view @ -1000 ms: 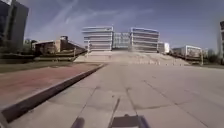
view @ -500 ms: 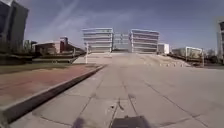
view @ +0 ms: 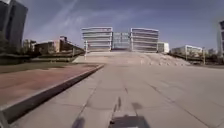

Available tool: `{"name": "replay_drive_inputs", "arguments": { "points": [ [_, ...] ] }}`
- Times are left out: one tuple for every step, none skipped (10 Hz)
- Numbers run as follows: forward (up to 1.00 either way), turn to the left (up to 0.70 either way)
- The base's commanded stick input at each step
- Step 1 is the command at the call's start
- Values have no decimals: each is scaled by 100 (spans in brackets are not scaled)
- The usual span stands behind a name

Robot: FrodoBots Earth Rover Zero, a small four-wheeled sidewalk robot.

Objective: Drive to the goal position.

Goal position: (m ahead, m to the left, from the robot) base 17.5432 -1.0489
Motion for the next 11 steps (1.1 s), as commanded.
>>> {"name": "replay_drive_inputs", "arguments": {
  "points": [
    [70, 0],
    [70, 0],
    [70, 0],
    [70, 0],
    [70, 0],
    [70, 0],
    [70, 0],
    [70, 0],
    [70, 0],
    [70, 0],
    [70, 0]
  ]
}}
